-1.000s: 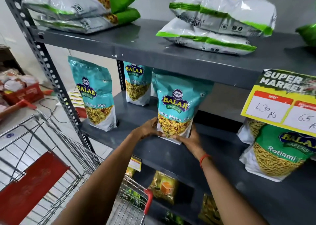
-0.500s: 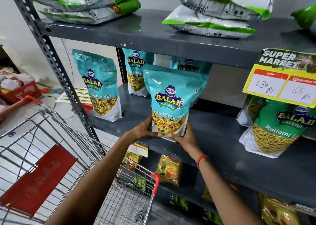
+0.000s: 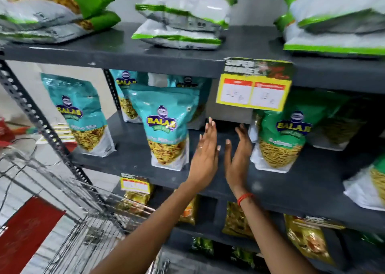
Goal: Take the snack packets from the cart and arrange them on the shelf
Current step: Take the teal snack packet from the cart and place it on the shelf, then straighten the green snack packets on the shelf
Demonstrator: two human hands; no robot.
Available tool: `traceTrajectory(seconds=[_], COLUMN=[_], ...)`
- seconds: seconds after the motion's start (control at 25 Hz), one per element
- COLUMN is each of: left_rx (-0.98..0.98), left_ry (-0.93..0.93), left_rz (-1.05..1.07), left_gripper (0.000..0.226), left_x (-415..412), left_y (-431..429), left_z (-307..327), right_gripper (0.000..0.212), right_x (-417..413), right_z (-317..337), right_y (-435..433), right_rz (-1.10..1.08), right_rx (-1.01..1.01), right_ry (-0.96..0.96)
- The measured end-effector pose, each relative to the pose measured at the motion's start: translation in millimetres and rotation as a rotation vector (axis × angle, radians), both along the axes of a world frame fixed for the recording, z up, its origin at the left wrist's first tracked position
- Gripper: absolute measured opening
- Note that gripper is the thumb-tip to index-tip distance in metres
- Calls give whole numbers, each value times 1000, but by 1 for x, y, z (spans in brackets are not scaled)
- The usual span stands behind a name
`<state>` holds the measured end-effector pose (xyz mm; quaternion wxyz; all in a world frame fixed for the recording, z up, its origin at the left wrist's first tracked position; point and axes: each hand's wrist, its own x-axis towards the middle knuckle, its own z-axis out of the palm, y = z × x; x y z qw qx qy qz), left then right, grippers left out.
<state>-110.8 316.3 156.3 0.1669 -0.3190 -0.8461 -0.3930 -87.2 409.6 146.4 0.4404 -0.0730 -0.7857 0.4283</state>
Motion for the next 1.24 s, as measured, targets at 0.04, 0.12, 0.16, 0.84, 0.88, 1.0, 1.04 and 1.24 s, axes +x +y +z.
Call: traceTrajectory(seconds=[0.04, 0.12, 0.16, 0.84, 0.88, 1.0, 1.04, 1.24], left_rx=[31, 87, 93, -30, -28, 32, 74, -36], left_ry=[-72, -258, -348, -776, -801, -839, -806, 58], left_rz=[-51, -133, -154, -233, -250, -342, -331, -79], left_gripper=[63, 71, 79, 71, 73, 95, 102, 78], left_x=[2, 7, 3, 7, 8, 15, 19, 62], left_y=[21, 66, 83, 130, 129, 127, 128, 139], left_z=[-1, -6, -9, -75, -73, -61, -55, -32], right_gripper=[45, 55, 65, 80, 83, 87, 88, 57], right_x=[7, 24, 30, 74, 75, 85, 89, 97], right_z=[-1, -10, -16, -85, -83, -71, -65, -31], right_y=[18, 66, 90, 227, 225, 214, 206, 184], right_rz=[-49, -175, -222, 172, 164, 189, 175, -304], right_rx=[13, 6, -33, -476, -488, -491, -494, -42], right_ry=[5, -2, -25, -565, -572, -555, -503, -74])
